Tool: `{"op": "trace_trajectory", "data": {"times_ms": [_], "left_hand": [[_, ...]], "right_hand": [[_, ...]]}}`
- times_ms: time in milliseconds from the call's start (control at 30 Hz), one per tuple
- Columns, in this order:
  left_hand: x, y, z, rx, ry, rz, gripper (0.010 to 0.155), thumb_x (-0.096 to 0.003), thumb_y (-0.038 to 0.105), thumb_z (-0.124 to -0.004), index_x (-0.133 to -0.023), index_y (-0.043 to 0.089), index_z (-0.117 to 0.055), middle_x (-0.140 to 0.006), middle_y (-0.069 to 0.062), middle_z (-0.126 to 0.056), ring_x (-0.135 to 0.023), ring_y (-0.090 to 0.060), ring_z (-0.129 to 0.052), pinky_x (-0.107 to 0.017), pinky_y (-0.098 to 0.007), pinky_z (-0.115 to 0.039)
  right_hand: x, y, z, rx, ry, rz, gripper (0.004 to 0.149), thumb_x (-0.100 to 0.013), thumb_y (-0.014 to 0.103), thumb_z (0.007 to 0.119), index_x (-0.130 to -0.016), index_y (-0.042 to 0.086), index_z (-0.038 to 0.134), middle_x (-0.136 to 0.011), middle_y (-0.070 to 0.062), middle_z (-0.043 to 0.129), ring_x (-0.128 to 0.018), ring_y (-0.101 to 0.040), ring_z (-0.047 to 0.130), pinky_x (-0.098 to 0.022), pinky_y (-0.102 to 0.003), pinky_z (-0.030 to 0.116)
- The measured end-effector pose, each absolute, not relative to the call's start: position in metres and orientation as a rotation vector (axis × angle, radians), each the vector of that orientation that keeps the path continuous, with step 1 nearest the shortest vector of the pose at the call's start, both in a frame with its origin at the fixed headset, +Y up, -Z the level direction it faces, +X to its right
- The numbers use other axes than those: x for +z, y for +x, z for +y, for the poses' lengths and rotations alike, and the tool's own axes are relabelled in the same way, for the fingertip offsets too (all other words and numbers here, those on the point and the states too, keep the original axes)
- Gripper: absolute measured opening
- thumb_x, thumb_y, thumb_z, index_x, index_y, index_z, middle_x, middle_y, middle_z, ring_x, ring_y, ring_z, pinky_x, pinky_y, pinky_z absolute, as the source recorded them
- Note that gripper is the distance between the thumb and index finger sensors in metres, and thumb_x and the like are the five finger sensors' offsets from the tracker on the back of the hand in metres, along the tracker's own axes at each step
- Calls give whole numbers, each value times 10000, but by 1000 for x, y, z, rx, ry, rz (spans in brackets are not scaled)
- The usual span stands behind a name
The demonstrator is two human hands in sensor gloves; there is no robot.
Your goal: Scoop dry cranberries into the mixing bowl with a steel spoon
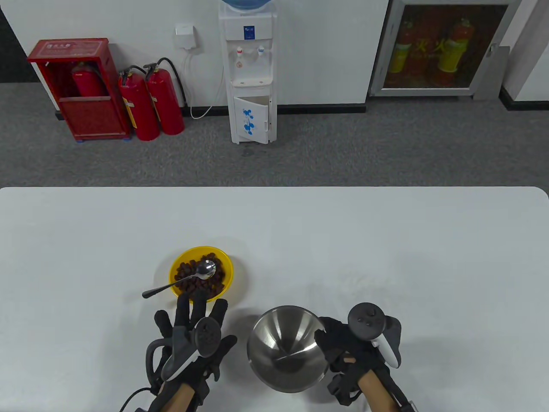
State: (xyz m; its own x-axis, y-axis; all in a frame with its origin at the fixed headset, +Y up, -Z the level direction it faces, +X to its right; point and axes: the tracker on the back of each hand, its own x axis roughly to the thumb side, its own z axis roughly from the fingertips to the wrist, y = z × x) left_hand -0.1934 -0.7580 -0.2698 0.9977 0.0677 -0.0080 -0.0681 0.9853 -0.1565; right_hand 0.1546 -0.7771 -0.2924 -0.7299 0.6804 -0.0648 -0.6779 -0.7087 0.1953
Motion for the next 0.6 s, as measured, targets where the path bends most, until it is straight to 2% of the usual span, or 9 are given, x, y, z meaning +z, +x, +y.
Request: {"op": "trace_trajectory", "data": {"times_ms": [67, 100, 267, 500, 600], "left_hand": [[-269, -193, -758, 68, -158, 5, 795, -395, 773, -560, -1023, 574, -114, -1190, 103, 66, -1135, -324, 39, -649, -757, -13], [-269, -193, -758, 71, -158, 5, 794, -395, 772, -560, -1023, 574, -116, -1190, 103, 64, -1135, -325, 38, -649, -757, -13], [-269, -193, -758, 67, -161, 3, 794, -395, 772, -560, -1023, 574, -117, -1192, 103, 60, -1137, -324, 34, -649, -757, -14], [-269, -193, -757, 68, -166, 8, 793, -395, 771, -560, -1022, 574, -118, -1191, 102, 60, -1138, -325, 29, -649, -758, -14], [-269, -193, -757, 70, -166, 10, 793, -395, 770, -560, -1024, 573, -120, -1191, 101, 60, -1138, -324, 26, -650, -757, -15]], "right_hand": [[-292, 155, -778, 2384, 12, 288, 419, -490, 380, 829, -832, 142, 793, -375, 60, 1043, -133, -47, 1060, -176, -358, 882], [-292, 155, -778, 2391, 14, 285, 371, -521, 312, 835, -843, 137, 780, -386, 58, 1044, -142, -54, 1061, -181, -364, 880], [-291, 152, -776, 2415, 34, 281, 450, -506, 406, 810, -872, 151, 752, -410, 58, 1042, -168, -54, 1062, -195, -371, 877], [-292, 155, -777, 2383, 29, 299, 490, -501, 455, 783, -881, 147, 745, -422, 55, 1043, -179, -60, 1064, -199, -378, 874], [-291, 158, -774, 2377, 3, 247, 578, -478, 529, 760, -896, 131, 727, -434, 55, 1049, -192, -66, 1070, -204, -385, 871]]}}
